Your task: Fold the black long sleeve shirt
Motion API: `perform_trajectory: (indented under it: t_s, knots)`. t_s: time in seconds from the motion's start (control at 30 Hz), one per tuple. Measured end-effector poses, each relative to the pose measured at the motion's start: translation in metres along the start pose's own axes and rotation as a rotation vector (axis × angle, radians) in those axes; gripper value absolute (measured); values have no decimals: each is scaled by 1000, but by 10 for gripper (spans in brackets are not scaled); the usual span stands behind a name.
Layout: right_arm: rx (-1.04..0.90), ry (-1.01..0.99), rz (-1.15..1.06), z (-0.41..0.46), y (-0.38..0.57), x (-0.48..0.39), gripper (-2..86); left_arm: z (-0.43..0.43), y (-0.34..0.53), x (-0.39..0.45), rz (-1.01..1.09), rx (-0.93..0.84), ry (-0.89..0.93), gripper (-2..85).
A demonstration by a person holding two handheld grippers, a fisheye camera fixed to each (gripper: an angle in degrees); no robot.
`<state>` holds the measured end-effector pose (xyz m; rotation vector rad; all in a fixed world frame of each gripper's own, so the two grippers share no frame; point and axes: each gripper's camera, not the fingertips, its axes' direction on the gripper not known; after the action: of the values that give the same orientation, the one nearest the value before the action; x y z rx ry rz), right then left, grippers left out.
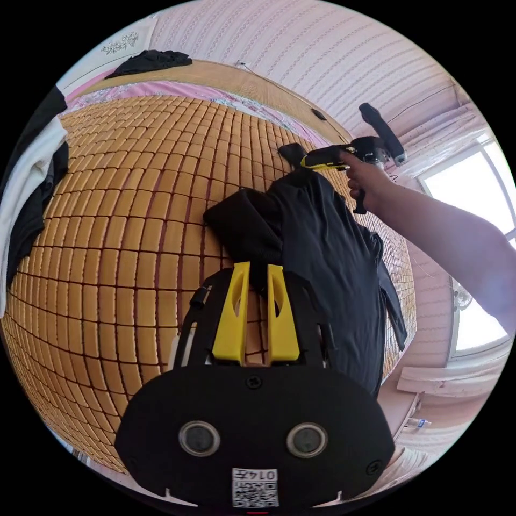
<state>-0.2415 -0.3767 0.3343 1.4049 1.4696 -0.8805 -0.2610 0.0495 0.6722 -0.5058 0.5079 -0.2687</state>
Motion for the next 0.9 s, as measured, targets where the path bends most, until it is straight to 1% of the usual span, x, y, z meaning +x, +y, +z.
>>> perform_trajectory:
  t_s: [0.03,0.07,0.13,0.17,0.2,0.23,0.3,0.33,0.4,0.43,0.5,0.57,0.63,0.7,0.73,0.77,0.9]
  knots:
    - [-7,-9,-21,2,-2,-3,33,8,-2,-4,-17,-59,14,31]
    - [-15,1,-77,5,-5,-12,25,7,-2,-4,0,-61,46,9]
    - [52,-3,-232,-2,-3,-34,18,-1,1,-3,12,-59,37,-2]
    - [118,-34,-341,-14,0,-53,16,-9,4,-1,30,-53,21,-5]
    - [182,-133,-461,-29,3,-72,15,-14,7,0,37,-47,17,-7]
    - [212,-200,-524,-39,6,-83,15,-23,14,2,48,-33,23,-8]
    - [311,-480,-775,-81,21,-124,15,-41,27,5,58,-4,59,-8]
    - [321,-546,-838,-90,25,-135,16,-53,38,7,70,11,85,-6]
    - [315,-753,-1069,-116,42,-173,22,-75,56,14,106,34,116,-2]
    - [306,-770,-1103,-119,45,-182,25,-90,70,19,134,47,123,4]
    - [256,-686,-1160,-107,50,-212,62,-112,92,24,171,46,125,14]
    - [202,-579,-1129,-86,48,-222,89,-136,120,23,178,15,107,29]
    - [134,-503,-1057,-60,46,-221,98,-152,139,15,158,-9,78,35]
    - [77,-384,-931,-23,51,-207,103,-168,154,3,126,-26,39,39]
    - [56,-346,-901,-12,54,-203,104,-178,161,-8,102,-29,2,42]
    - [2,-262,-842,11,58,-194,110,-188,165,-19,78,-26,-41,44]
    - [-200,-24,-694,87,78,-177,105,-215,155,-51,17,50,-178,59]
